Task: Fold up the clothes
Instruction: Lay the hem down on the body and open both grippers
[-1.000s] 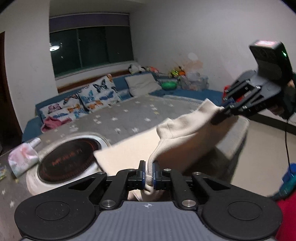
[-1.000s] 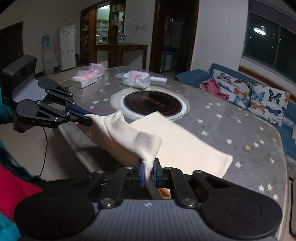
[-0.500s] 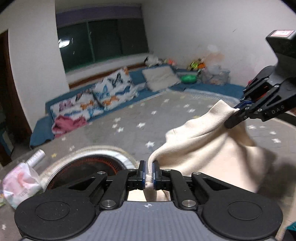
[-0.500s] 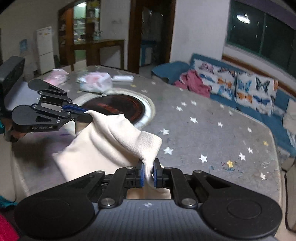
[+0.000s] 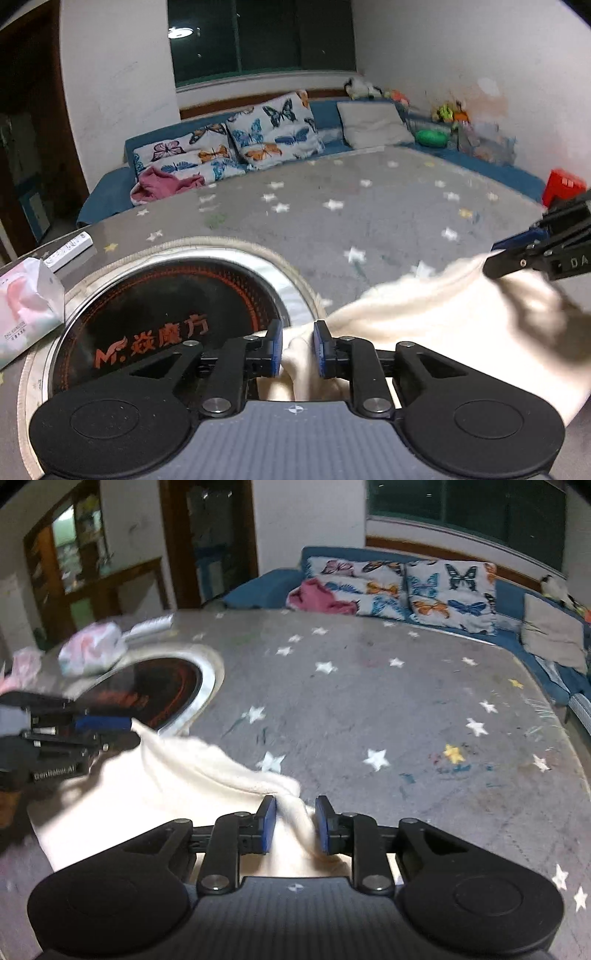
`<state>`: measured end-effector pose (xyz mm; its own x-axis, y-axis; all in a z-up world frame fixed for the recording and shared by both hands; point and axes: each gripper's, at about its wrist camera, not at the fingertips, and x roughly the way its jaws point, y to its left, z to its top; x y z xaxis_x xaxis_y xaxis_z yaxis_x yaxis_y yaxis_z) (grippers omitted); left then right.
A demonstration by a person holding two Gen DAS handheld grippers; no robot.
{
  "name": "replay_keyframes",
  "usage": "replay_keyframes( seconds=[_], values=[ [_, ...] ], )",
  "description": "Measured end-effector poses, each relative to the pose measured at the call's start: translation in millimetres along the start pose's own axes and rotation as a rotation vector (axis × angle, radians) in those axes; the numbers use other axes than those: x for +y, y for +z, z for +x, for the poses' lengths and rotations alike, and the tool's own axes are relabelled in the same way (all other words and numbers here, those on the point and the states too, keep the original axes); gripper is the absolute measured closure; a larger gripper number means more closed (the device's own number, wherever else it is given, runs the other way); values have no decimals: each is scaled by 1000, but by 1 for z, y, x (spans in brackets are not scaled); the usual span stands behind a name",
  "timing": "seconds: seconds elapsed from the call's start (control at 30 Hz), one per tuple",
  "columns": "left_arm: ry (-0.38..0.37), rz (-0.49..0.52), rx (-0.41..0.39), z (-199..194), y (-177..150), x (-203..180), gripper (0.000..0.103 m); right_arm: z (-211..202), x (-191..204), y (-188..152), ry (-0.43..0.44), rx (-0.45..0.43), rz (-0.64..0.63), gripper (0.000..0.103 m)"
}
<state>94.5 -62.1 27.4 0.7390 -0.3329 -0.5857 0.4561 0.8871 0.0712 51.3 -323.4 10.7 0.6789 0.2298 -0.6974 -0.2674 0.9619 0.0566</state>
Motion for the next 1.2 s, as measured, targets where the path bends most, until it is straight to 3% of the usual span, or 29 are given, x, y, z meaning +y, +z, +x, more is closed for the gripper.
replay_keyframes(
  seconds=[0.13,0.37,0.57,0.67,0.73,0.87,1.2],
  values=[
    [-64,-9,-55,-20,10,-10,82,-14,12,4,20,-40,-32,82],
    [-141,10,9,6,13,-33,82,9,26,5,50,0,-42,82],
    [-126,-18,38,27,6,-33,81,26,27,4,32,13,-45,82],
    [-120,-32,34,23,5,-32,74,13,24,3,32,-2,-28,82],
    [-109,-47,26,15,5,-30,64,-1,23,-1,39,-14,-25,82],
    [-79,-58,-13,-15,-3,-25,56,-21,34,-16,65,-25,-76,81],
    [16,-131,14,-66,-45,-11,55,-62,66,-54,132,-44,-219,81]
  ],
)
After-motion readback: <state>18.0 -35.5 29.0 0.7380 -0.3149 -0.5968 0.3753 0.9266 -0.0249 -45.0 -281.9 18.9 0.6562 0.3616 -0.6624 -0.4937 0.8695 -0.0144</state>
